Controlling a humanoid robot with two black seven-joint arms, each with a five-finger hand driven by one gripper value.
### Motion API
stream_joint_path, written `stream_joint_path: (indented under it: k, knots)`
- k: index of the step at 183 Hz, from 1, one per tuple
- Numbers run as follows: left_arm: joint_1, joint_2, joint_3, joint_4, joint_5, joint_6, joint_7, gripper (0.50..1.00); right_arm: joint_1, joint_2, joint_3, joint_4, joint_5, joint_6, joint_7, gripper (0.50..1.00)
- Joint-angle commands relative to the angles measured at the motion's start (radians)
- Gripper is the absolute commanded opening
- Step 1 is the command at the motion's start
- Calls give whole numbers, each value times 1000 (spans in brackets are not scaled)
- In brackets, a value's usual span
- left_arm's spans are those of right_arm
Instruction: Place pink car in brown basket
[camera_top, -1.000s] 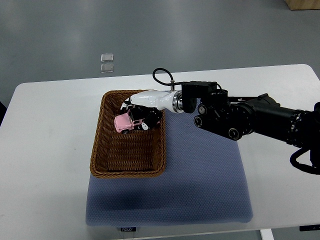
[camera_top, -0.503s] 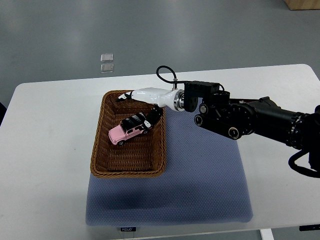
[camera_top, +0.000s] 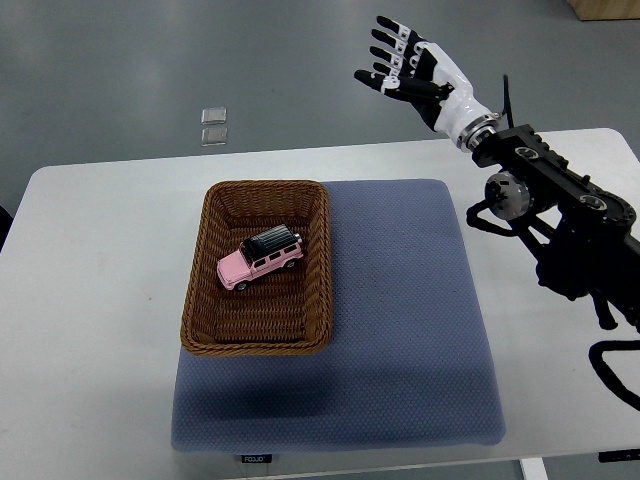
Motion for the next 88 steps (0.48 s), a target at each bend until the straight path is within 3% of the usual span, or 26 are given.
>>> stream_joint_path:
  k: [1, 27, 88]
  knots:
    - [0, 0, 0, 0, 0, 0, 0, 1000, -74, 2, 60, -1, 138, 86, 0, 909]
    - [0, 0, 0, 0, 0, 0, 0, 1000, -151, 2, 62, -7, 270, 117, 2, 911]
    - [0, 0, 2, -3, 1, 0, 0, 1000, -187, -4, 59, -13, 281, 120, 2, 913]
